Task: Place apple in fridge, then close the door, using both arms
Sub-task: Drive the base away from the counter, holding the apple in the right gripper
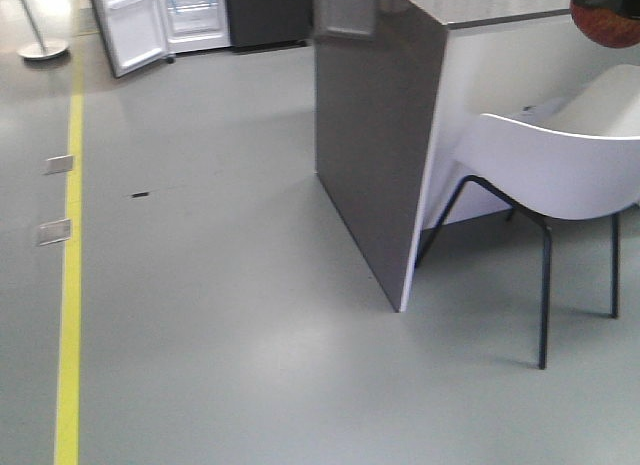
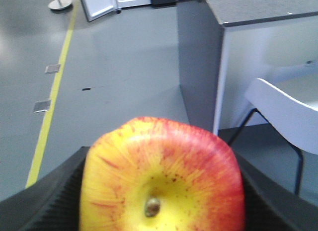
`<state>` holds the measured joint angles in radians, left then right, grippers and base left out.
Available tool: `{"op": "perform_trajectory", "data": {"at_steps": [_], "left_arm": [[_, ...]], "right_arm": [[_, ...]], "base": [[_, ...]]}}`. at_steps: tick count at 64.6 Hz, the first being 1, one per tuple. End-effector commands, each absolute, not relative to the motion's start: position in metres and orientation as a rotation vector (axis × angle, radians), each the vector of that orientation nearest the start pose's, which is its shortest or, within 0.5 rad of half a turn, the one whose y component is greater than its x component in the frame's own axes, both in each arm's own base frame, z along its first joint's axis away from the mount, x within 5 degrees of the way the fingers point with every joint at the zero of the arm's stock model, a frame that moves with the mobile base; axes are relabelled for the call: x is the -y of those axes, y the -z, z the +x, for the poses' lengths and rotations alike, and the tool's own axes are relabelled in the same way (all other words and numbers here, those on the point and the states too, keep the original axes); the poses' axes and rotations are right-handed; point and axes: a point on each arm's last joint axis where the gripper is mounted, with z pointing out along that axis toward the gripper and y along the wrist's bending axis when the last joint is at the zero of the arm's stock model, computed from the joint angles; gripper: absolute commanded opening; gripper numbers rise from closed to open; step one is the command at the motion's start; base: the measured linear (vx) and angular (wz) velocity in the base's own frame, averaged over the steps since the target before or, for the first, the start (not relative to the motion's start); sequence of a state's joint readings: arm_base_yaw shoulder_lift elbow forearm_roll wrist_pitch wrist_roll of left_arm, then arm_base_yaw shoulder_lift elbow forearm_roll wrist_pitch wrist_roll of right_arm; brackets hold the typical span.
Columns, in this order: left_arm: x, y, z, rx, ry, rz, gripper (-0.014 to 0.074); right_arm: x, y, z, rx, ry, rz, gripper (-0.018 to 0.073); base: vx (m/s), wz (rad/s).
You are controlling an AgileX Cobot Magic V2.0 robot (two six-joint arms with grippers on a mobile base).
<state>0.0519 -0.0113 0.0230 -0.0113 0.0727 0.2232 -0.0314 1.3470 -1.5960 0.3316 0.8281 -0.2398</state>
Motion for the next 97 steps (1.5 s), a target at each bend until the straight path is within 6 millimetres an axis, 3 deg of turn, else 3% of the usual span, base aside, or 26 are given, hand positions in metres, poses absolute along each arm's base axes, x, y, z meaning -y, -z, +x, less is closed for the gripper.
{"op": "perform_trajectory", "data": {"at_steps": [1,97], "left_arm": [[-0.0027,-0.2118,0.055,-1.473,-0.205,0.114,-0.0006],[-0.0027,-0.2118,0.055,-1.473,-0.205,0.114,-0.0006]], "right_arm": [[-0.0111,-0.493,0.2751,-1.897,-0.206,-0.114,0.0036],[-0.0111,-0.4927,0.2754,-1.898,-0.206,-0.113,0.0036]], "base": [[0.03,0.38],[0.1,0.24]]}}
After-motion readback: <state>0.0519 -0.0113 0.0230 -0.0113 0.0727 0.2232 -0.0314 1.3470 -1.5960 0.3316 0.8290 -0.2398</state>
